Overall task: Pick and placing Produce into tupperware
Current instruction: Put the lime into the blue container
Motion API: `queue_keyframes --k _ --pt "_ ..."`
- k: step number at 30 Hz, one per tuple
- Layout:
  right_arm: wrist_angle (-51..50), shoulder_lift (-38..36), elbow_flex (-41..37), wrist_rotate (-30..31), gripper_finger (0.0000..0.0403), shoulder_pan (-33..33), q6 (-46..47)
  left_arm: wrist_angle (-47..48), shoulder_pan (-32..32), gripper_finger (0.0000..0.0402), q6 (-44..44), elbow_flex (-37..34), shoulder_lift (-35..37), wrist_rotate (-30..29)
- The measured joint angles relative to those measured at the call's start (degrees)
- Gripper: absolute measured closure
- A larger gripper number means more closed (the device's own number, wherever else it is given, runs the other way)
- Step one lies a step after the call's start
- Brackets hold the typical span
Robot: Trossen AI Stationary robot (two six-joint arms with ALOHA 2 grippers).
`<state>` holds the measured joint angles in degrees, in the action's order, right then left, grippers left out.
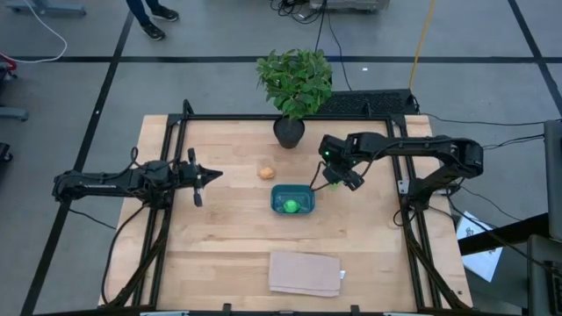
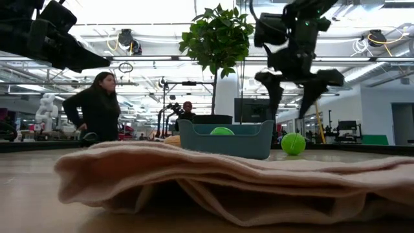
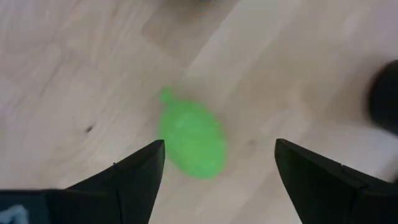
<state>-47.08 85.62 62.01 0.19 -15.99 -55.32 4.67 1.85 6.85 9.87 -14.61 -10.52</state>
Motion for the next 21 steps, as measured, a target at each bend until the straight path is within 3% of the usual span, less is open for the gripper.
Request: queue_keyframes --k 21 --pt "12.79 -0.02 -10.34 0.07 0.0105 -0.19 -11.85 0.22 0.00 0.0387 0.15 0.00 0.00 0.02"
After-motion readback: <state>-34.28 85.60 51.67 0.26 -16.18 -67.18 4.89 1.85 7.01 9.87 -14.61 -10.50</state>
